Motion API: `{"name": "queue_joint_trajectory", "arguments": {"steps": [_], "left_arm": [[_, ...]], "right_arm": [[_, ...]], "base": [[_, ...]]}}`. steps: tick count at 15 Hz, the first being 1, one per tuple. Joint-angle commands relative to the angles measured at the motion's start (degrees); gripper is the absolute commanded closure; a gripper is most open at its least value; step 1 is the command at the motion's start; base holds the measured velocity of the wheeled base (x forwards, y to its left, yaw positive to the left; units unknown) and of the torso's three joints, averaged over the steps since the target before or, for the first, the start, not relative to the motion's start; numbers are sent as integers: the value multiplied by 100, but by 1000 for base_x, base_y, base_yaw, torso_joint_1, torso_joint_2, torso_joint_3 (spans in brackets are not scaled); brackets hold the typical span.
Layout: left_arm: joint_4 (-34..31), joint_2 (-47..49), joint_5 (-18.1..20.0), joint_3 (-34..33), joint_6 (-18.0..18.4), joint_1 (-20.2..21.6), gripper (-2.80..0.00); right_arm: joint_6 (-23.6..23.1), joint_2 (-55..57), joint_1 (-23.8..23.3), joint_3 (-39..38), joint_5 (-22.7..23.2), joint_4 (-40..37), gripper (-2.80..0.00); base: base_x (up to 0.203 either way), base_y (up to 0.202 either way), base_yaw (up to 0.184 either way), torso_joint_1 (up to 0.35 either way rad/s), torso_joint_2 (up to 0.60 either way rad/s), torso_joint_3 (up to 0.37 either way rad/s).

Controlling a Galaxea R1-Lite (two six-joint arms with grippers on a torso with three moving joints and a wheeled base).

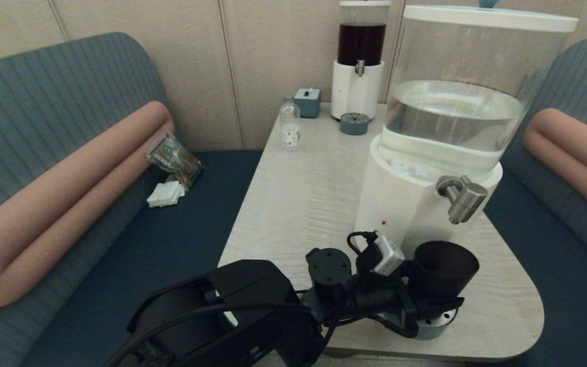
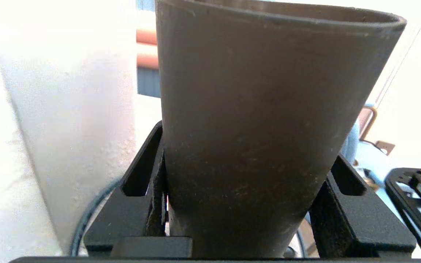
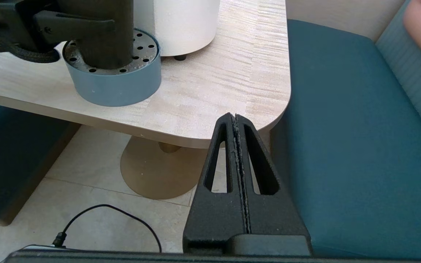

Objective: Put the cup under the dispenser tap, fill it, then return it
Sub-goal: Place the cup next to the water dispenser

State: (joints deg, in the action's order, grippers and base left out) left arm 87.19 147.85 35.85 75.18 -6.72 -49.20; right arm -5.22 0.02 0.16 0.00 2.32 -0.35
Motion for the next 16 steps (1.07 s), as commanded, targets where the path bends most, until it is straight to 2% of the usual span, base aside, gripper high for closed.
{"name": "queue_joint_trajectory", "arguments": {"steps": [1,11,16], "left_arm": [[48,-265,20,-276,-5,-1,0],[48,-1752,26,-2382,12,24,0],[48,-2455,26,-3061,25,528,0]], "right_arm": [[-5,-11,2,-9,6,0,0],[-5,-3,2,-8,6,0,0],[-5,-11,2,-9,6,0,0]], "base": [[0,0,0,0,0,0],[0,0,0,0,0,0],[0,0,0,0,0,0]]}}
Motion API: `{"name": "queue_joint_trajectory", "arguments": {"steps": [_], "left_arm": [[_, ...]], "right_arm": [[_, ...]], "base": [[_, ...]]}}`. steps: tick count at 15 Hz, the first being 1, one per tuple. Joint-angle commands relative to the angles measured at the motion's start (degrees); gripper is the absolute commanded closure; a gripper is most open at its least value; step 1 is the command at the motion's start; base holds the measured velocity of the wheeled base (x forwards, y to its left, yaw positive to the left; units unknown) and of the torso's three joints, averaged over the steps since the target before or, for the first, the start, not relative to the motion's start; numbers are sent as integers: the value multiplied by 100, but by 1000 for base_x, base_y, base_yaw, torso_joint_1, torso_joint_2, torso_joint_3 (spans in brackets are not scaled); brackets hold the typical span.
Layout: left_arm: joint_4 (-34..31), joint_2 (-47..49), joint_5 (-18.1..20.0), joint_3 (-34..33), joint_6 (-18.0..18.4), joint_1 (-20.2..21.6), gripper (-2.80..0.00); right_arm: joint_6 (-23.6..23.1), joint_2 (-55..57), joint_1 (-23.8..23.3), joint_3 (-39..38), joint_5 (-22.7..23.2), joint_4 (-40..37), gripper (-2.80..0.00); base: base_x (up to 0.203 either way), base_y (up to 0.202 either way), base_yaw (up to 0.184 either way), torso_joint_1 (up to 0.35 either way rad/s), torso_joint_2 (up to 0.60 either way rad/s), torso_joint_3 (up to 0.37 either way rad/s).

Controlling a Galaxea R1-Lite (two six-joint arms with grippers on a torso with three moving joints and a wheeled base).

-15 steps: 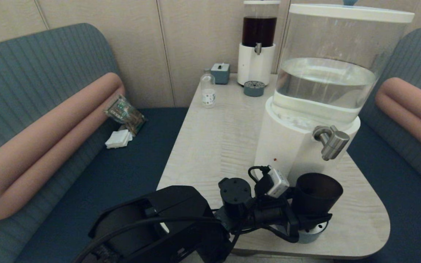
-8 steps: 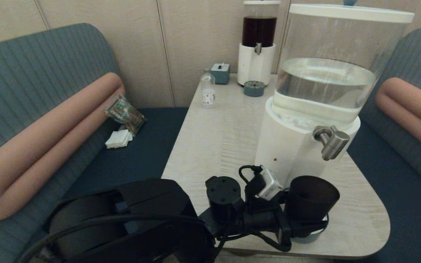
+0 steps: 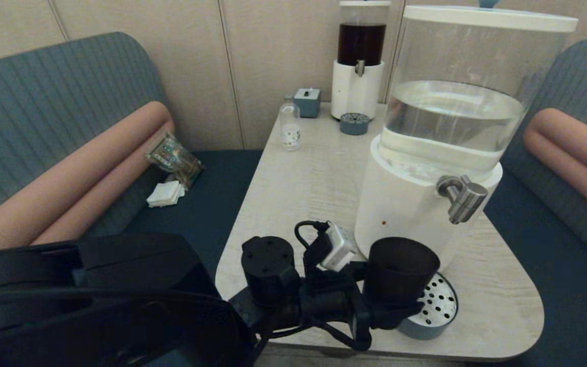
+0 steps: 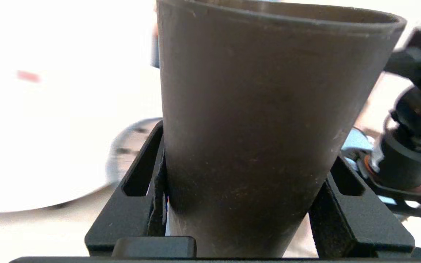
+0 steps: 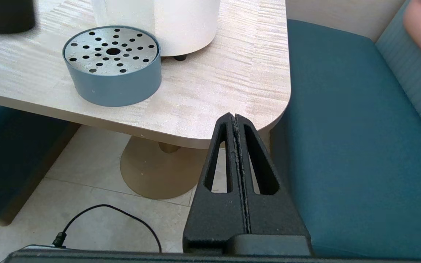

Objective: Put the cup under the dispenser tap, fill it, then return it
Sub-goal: Place the cup next to the water dispenser

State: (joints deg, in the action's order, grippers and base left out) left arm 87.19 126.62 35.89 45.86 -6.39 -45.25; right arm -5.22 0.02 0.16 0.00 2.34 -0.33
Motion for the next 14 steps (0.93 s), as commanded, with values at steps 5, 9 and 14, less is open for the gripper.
{"name": "queue_joint_trajectory", "arguments": {"steps": [5,9,14], "left_arm": [[48,-799,22,-285,-57,1065,0],[48,-832,23,-197,-131,1986,0],[48,-237,-30,647,-144,2727,0]], "right_arm": [[-6,-11,2,-9,3,-2,0],[-6,-6,2,-9,3,-2,0],[-6,-11,2,-8,3,-2,0]], "base": [[0,0,0,0,0,0],[0,0,0,0,0,0],[0,0,0,0,0,0]]}}
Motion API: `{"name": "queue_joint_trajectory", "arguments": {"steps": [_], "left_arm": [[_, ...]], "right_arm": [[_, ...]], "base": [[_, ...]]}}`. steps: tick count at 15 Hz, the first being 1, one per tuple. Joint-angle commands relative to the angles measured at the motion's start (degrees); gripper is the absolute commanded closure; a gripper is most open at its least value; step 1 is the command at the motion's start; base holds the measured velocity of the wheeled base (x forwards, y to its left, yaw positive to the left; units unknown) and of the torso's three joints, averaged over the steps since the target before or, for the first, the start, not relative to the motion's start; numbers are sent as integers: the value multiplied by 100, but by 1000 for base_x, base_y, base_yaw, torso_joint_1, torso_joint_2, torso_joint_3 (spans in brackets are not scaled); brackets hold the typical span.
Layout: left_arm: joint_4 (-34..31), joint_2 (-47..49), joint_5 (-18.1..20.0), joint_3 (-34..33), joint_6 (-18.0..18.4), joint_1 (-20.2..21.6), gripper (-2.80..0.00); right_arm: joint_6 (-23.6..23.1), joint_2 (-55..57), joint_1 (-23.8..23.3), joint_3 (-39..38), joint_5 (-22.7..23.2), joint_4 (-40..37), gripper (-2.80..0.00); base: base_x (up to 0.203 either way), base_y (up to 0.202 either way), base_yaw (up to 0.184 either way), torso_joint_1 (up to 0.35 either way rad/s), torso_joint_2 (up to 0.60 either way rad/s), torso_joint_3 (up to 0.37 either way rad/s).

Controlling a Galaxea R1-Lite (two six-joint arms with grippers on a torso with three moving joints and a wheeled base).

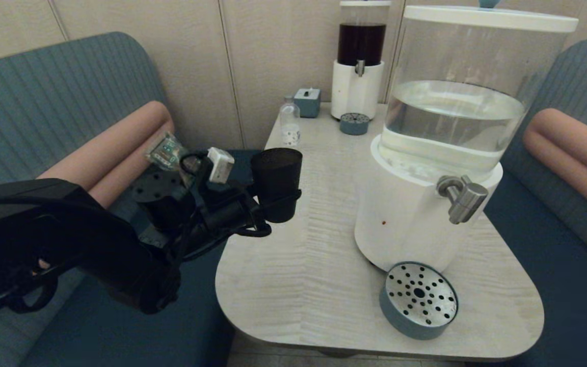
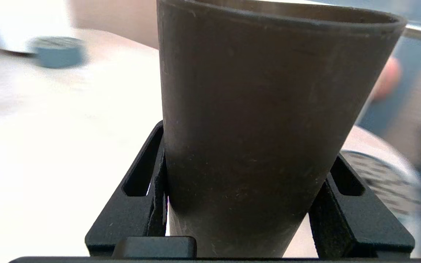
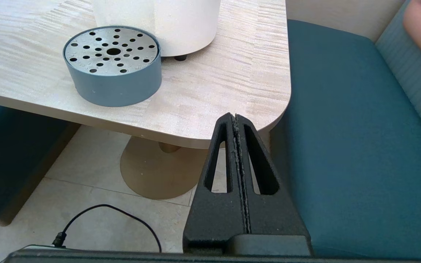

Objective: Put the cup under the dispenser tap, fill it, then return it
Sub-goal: Place the cup next to the water dispenser

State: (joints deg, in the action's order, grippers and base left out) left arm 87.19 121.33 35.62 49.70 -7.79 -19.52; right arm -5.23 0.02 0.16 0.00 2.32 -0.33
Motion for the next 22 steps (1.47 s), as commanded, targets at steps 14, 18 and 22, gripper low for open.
{"name": "queue_joint_trajectory", "arguments": {"steps": [14,18,22], "left_arm": [[48,3036,-513,3370,-161,740,0],[48,3193,-504,3371,-153,740,0],[48,3257,-504,3371,-153,740,0]], "right_arm": [[-4,-11,2,-9,6,-2,0],[-4,-10,2,-7,6,-2,0],[-4,-11,2,-9,6,-2,0]], "base": [[0,0,0,0,0,0],[0,0,0,0,0,0],[0,0,0,0,0,0]]}}
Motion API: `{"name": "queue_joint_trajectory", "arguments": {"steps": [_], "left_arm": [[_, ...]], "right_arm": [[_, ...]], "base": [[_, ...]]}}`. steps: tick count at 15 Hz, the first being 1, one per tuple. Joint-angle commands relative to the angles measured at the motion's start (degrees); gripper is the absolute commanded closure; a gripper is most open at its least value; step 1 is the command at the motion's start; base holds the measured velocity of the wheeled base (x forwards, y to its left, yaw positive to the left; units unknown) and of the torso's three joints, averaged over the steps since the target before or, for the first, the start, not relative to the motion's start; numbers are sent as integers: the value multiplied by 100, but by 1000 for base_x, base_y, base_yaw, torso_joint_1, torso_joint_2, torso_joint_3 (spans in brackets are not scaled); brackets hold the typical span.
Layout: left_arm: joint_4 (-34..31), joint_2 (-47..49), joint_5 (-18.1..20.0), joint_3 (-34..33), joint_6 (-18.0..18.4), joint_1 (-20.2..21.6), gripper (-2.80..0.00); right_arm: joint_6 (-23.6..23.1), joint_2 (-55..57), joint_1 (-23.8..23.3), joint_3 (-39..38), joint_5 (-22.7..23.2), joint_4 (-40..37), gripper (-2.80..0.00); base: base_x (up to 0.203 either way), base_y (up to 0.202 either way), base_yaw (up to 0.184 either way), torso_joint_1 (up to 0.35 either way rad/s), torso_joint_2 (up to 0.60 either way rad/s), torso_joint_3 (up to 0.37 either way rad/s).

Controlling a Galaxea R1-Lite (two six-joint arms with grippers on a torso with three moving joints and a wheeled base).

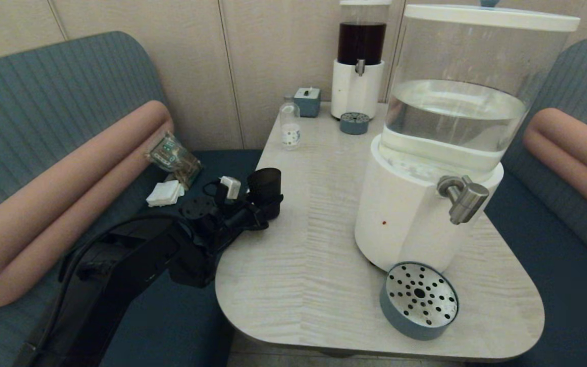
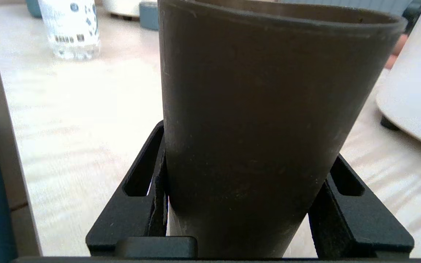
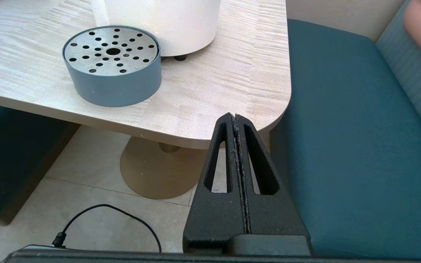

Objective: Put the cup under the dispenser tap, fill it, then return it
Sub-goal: Place the cup next to the water dispenser

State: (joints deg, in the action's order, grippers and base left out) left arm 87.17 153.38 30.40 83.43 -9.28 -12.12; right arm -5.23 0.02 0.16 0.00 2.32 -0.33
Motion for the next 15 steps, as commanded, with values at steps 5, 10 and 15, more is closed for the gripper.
{"name": "queue_joint_trajectory", "arguments": {"steps": [5,10,15], "left_arm": [[49,60,36,-16,5,-1,-280],[49,18,27,-27,-4,-8,-280],[49,-246,34,-468,43,-3,-280]], "right_arm": [[-4,-6,2,-9,6,-2,0],[-4,-7,2,-9,6,-2,0],[-4,-10,2,-9,6,-2,0]], "base": [[0,0,0,0,0,0],[0,0,0,0,0,0],[0,0,0,0,0,0]]}}
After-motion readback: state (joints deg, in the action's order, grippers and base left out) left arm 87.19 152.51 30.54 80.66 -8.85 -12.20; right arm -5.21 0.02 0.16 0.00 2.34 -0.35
